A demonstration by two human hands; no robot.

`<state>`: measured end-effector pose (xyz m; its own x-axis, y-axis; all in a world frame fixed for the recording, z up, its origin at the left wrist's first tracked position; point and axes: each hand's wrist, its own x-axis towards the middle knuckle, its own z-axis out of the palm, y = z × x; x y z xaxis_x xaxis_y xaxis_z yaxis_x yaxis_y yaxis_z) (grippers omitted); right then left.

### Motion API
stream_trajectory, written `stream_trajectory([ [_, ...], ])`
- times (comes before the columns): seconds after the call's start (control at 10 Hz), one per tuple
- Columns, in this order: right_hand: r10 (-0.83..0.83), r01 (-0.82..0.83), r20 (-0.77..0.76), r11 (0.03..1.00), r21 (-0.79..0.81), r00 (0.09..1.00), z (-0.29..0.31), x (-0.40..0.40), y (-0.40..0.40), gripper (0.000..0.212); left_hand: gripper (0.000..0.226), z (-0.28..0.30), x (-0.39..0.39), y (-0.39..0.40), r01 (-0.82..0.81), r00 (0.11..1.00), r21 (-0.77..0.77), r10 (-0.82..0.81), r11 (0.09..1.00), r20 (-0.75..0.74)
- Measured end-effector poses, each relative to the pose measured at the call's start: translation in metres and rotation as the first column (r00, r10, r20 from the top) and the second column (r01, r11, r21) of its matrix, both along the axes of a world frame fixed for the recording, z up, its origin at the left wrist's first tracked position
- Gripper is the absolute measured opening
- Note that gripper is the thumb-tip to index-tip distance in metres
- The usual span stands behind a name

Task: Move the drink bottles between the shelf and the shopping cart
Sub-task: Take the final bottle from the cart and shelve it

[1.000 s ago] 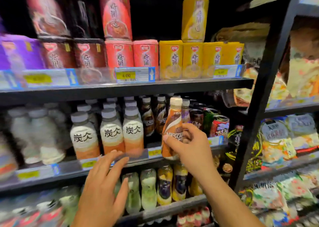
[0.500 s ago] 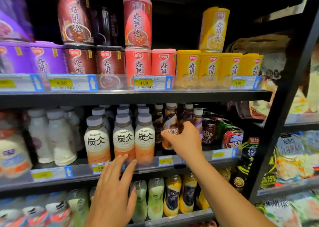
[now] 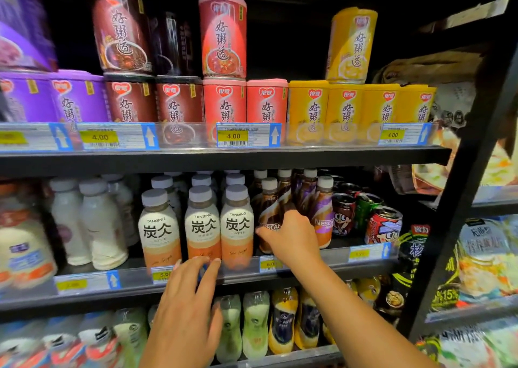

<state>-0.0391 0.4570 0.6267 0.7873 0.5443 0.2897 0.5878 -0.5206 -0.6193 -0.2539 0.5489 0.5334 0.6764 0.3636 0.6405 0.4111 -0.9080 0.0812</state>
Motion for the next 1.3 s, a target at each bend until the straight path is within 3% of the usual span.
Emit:
stream_trajectory([
  [0.2,0.049,-0.048,0.018,0.998,-0.041,0.999,-0.002,0.002,-0.004,0.046,0.067,-0.004,0.002,0.001,0.035,0.997,0.015,-0.036,0.999,0.067],
  [0.3,0.057,-0.054,0.044,0.996,-0.064,0.997,-0.003,0.004,-0.008,0.035,0.067,-0.004,0.002,0.001,0.043,0.997,0.014,-0.043,0.999,0.070],
  [0.6,0.011,-0.003,0.092,0.996,-0.093,0.996,-0.004,-0.001,0.001,0.042,0.079,-0.004,0.002,0.003,0.031,0.999,-0.001,-0.031,1.000,0.040],
  [1.1,0.027,-0.015,0.179,0.997,-0.069,0.983,-0.006,-0.010,-0.010,0.037,0.075,-0.004,-0.001,0.006,0.073,0.996,-0.016,-0.072,0.997,0.049],
  [1.2,0.069,-0.066,0.201,0.998,-0.025,0.977,-0.006,-0.018,-0.022,0.041,0.066,0.001,-0.002,0.002,0.076,0.996,-0.027,-0.074,0.997,0.059],
  [1.3,0.107,-0.103,0.260,0.994,-0.031,0.960,-0.010,-0.026,-0.036,0.058,0.065,0.012,-0.005,-0.005,0.052,0.998,-0.108,-0.049,0.993,0.028],
])
